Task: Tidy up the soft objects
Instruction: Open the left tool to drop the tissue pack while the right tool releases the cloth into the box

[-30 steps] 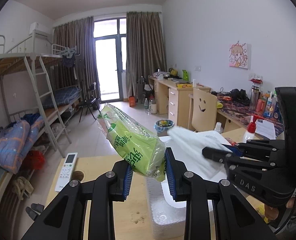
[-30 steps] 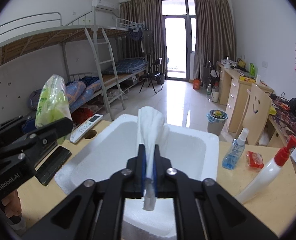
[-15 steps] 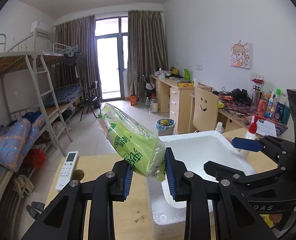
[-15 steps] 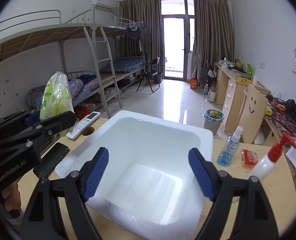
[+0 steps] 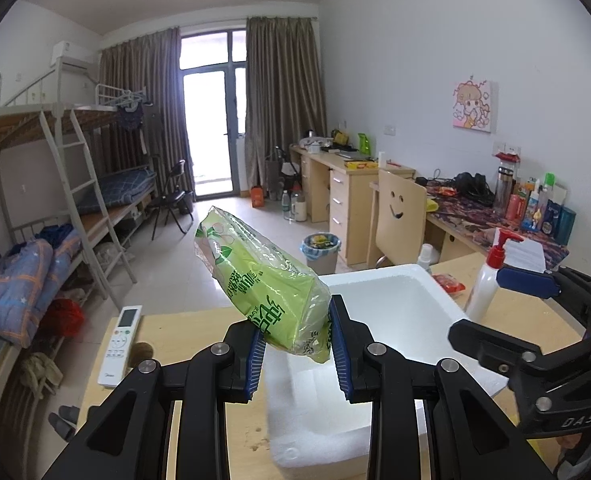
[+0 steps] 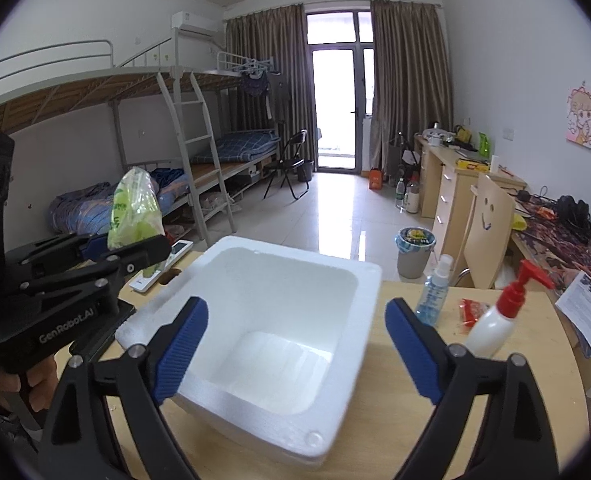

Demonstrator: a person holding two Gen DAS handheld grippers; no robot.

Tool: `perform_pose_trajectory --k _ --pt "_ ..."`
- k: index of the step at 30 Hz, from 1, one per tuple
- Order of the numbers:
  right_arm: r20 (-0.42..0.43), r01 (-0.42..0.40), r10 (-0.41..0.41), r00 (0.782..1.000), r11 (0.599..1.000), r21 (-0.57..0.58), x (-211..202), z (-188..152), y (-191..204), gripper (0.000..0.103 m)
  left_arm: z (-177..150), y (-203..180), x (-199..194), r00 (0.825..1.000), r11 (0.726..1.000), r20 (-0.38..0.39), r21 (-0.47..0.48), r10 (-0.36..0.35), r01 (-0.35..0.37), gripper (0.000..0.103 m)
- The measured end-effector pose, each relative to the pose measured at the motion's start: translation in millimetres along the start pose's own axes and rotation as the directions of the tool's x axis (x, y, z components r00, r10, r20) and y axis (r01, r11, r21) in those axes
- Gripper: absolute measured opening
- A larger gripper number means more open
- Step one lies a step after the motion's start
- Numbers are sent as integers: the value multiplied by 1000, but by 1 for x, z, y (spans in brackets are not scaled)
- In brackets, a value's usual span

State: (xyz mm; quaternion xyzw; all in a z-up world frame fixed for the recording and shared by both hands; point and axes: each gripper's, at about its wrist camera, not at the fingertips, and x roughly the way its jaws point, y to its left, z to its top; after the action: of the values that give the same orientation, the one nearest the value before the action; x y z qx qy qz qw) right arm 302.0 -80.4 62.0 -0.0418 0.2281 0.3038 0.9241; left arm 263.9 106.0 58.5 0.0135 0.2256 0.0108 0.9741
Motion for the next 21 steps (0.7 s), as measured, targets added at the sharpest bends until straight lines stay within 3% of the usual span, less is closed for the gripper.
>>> perform_pose_trajectory --k 21 --pt "37 106 -108 993 992 68 -43 -16 -49 95 1 -45 23 990 990 -55 44 -131 134 32"
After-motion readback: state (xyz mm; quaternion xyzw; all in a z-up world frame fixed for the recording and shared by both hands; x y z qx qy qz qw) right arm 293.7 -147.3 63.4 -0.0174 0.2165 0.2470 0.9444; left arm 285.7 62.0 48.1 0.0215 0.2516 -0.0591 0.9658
